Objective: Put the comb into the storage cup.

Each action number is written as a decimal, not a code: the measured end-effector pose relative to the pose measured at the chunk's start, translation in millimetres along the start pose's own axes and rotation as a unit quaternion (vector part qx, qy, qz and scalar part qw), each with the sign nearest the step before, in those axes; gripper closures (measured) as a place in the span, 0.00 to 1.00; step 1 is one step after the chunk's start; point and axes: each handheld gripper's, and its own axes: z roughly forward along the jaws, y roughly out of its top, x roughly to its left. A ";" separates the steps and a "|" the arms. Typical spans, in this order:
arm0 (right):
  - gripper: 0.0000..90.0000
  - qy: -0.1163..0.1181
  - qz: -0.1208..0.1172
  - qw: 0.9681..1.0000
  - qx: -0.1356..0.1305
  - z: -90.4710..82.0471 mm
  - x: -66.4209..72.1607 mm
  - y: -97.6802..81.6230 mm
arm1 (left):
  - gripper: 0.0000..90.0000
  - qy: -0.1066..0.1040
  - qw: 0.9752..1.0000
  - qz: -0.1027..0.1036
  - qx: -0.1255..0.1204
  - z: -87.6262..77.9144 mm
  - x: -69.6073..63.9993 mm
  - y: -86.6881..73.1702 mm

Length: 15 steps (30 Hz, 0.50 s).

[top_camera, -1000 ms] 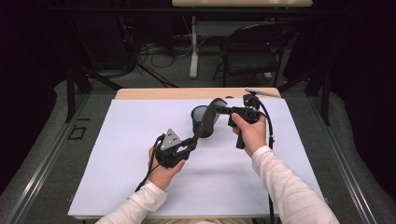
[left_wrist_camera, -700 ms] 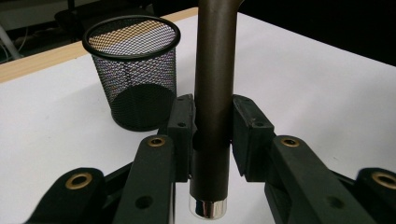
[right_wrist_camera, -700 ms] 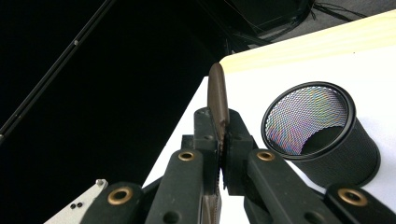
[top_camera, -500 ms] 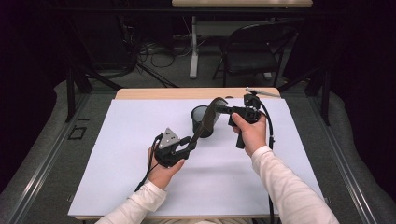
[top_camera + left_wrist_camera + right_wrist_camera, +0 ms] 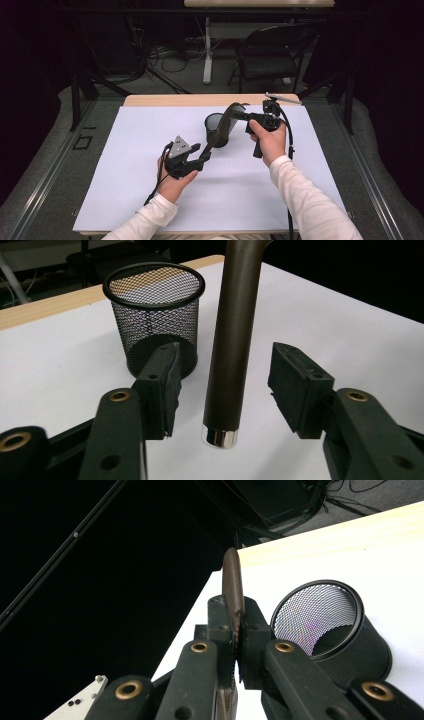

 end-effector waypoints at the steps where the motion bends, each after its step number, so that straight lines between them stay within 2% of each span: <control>1: 0.97 0.001 0.001 1.000 -0.003 -0.4 -0.3 0.7 | 0.49 0.000 1.000 -0.002 -0.002 -0.4 0.7 0.2; 10: 0.97 -0.007 -0.003 1.000 -0.011 -3.3 0.1 4.0 | 0.46 -0.007 1.000 -0.007 -0.004 -2.6 6.3 3.2; 13: 0.97 -0.008 -0.005 1.000 -0.012 -4.8 1.3 6.0 | 0.46 -0.018 1.000 -0.021 -0.005 -3.5 10.2 4.0; 15: 0.97 -0.011 -0.008 1.000 -0.015 -6.0 3.0 7.8 | 0.46 -0.018 1.000 -0.023 -0.009 -4.5 12.9 4.7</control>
